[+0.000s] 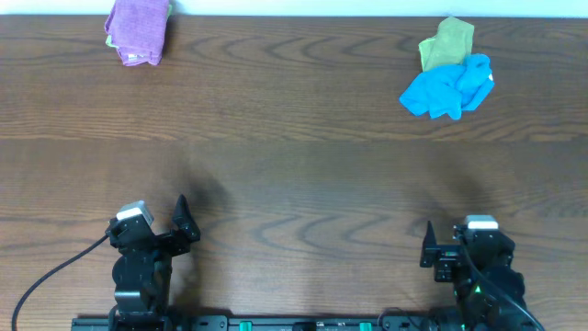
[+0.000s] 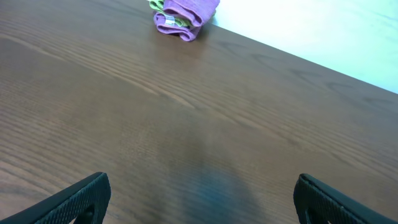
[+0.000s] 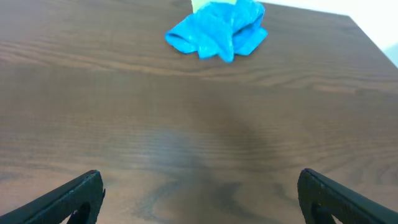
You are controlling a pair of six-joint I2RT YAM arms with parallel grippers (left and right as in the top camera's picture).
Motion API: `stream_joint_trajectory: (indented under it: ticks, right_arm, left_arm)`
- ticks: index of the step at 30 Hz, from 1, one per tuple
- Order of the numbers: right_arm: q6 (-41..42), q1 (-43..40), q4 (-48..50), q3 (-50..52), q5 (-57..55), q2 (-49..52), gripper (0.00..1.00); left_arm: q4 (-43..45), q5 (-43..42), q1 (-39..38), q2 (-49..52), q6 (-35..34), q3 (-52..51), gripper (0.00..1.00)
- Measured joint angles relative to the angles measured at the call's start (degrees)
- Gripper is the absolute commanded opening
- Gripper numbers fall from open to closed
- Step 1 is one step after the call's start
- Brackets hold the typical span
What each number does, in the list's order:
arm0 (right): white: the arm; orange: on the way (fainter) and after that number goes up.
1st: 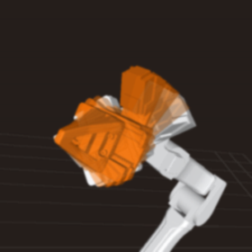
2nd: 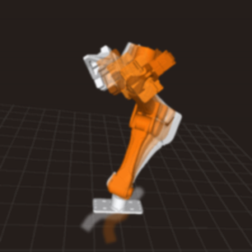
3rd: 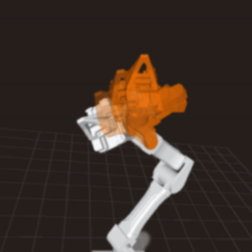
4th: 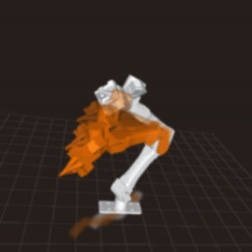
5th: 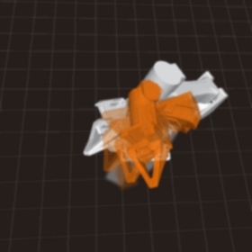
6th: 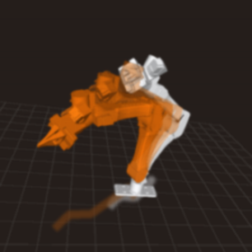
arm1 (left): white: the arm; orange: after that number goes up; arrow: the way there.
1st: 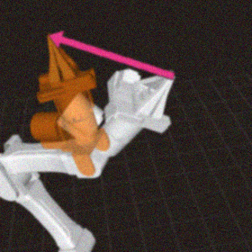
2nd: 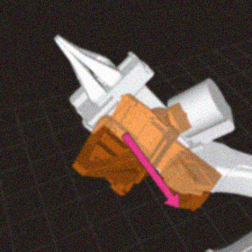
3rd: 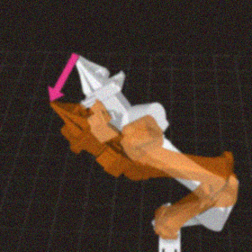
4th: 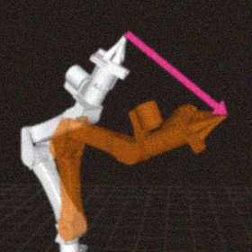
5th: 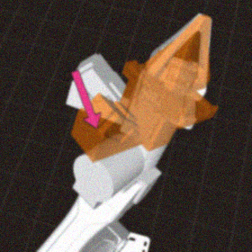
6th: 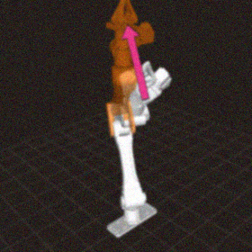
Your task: Fold the cloth
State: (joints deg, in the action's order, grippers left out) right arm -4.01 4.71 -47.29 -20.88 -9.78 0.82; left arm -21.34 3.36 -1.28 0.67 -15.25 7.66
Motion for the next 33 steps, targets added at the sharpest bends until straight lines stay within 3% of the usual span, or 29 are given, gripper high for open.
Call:
stream_joint_trajectory:
  ticks: [16, 33]
  right_arm:
    - [0.0, 0.0, 0.3, 9.8, 3.5, -0.1, 0.99]
    - [0.0, 0.0, 0.8, 10.0, 5.3, -0.1, 0.99]
  left_arm:
    - [0.0, 0.0, 0.0, 0.0, 0.0, 0.0, 0.95]
    - [0.0, 0.0, 0.0, 0.0, 0.0, 0.0, 0.95]
